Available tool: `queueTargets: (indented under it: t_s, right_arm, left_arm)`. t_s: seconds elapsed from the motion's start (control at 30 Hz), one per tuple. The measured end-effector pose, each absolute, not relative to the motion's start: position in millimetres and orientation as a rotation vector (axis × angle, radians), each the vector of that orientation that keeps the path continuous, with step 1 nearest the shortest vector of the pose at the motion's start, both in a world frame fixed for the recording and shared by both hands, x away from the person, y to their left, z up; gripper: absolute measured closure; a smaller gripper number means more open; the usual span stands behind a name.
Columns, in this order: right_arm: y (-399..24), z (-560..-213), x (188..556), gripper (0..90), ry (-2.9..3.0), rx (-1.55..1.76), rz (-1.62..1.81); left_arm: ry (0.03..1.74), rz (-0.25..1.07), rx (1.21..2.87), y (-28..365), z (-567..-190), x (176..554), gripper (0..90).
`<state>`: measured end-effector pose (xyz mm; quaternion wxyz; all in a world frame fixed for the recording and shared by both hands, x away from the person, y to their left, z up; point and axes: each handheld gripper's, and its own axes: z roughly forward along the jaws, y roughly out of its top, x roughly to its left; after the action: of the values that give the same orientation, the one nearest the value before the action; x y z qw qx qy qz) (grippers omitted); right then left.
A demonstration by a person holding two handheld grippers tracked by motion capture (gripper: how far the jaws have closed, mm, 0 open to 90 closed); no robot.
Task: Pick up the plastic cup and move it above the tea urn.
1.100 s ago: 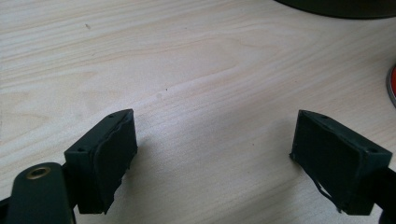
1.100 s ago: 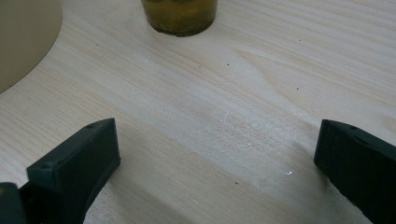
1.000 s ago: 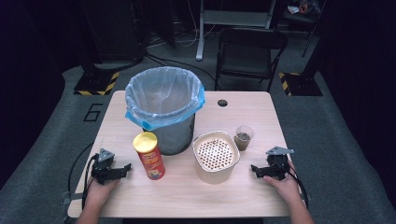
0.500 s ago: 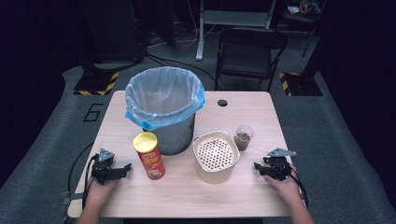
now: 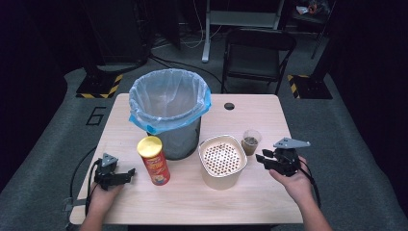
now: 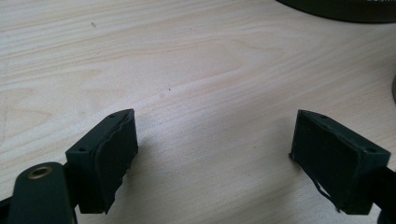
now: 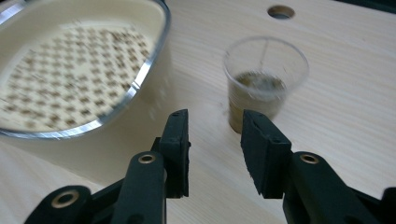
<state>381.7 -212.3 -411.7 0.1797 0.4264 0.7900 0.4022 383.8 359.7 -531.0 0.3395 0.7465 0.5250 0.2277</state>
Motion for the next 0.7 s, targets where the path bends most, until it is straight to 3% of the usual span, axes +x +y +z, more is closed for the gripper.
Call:
queueTargets:
  t_s: [0.37,0.7]
  right_arm:
    - [-184.1,-392.7,390.4,54.4,2.294,1.165,1.192]
    - [-163.3,-409.2,394.1,67.1,2.383,1.127,1.106]
  left_arm:
    - [1.366,0.593,1.945,359.7,-530.9,383.7,14.1]
    - [1.365,0.593,1.947,359.9,-530.8,383.8,14.1]
